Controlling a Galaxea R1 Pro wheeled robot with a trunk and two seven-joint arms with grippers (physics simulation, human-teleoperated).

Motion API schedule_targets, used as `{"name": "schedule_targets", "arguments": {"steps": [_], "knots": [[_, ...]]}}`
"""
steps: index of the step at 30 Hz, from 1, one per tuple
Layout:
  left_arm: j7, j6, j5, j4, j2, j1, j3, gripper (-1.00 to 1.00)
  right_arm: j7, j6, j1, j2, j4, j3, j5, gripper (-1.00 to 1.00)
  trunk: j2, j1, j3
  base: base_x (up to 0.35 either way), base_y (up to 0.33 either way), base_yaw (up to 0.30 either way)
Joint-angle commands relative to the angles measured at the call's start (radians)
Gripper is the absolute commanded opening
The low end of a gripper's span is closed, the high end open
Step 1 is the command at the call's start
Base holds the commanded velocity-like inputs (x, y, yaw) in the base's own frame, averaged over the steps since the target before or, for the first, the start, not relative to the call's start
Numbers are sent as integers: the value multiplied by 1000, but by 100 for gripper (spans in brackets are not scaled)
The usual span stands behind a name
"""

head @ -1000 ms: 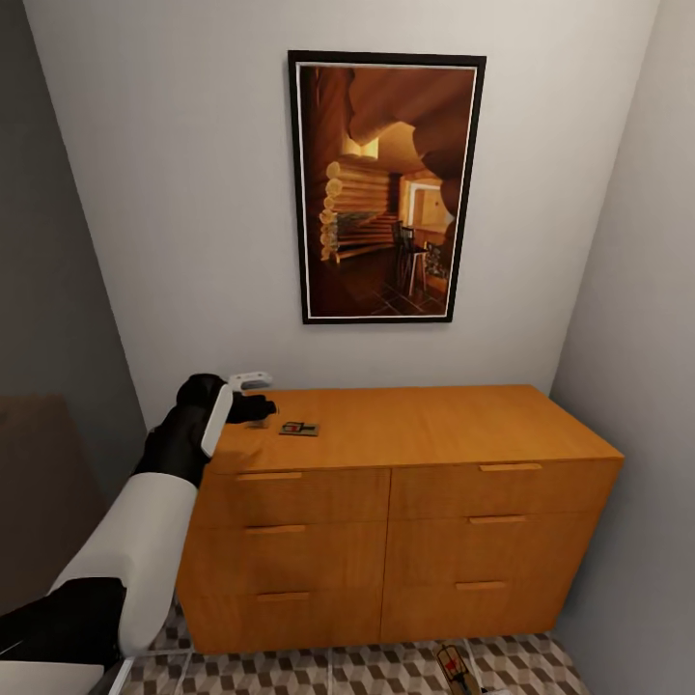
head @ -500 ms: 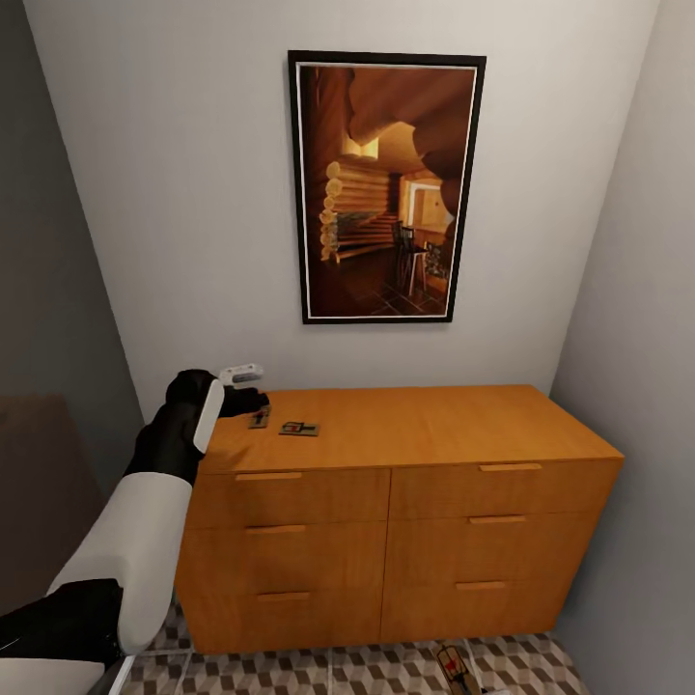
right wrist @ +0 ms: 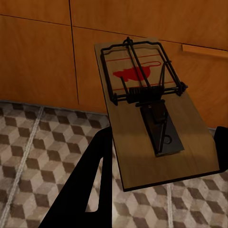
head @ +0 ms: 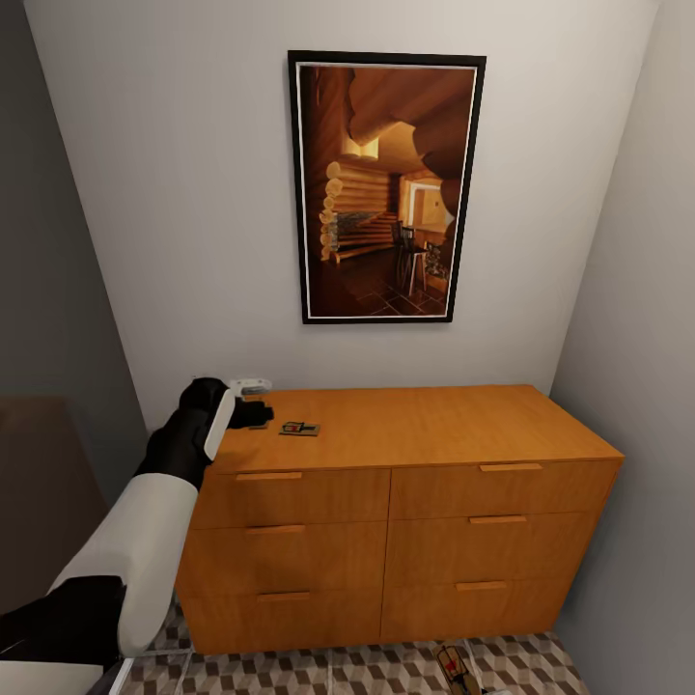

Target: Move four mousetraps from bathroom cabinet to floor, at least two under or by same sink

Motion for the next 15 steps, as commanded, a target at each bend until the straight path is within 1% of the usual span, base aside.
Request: {"name": "schedule_targets", "arguments": {"steps": [1,8,15], "knots": [[0,0,-4,2,0,0,-1,100,-2,0,0,0,0,0,-1,-100,0,0,0,0,0,0],[0,0,-46,10,0,0,-4,100,-2,0,0,0,0,0,0,-100,0,0,0,0,0,0],[0,0,-54,11,0,0,-5,100,-2,0,0,0,0,0,0,-100,0,0,0,0,0,0]]}}
